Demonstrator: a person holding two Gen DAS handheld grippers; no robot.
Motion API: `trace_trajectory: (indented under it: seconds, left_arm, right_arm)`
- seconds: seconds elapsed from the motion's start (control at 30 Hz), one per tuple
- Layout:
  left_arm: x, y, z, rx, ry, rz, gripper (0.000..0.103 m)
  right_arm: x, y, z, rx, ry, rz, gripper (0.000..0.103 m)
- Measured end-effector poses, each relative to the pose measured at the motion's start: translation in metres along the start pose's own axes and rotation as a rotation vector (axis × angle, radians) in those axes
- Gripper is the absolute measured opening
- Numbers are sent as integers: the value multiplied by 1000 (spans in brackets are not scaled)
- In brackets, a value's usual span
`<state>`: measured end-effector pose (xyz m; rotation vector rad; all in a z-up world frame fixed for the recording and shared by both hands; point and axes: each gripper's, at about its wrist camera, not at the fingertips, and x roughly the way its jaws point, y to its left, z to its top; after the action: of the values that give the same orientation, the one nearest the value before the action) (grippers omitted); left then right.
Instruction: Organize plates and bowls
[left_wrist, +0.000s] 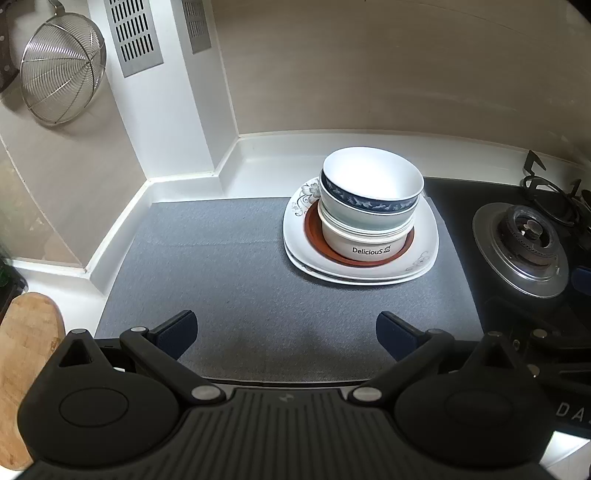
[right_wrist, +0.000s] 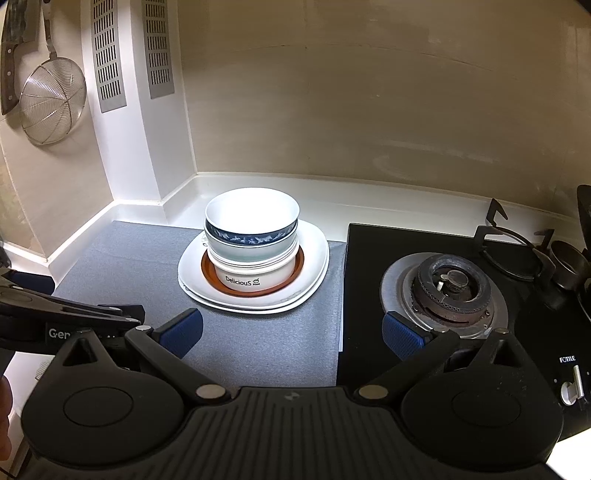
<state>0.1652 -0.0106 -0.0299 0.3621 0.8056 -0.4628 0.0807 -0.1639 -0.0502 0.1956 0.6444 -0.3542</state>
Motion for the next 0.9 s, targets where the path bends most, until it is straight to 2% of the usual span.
trace_trajectory:
  seconds: [0.9]
  left_arm:
    - [1,0,4,1,-6,5,103]
  right_arm:
    - [0,-1,3,1,-2,-2,103]
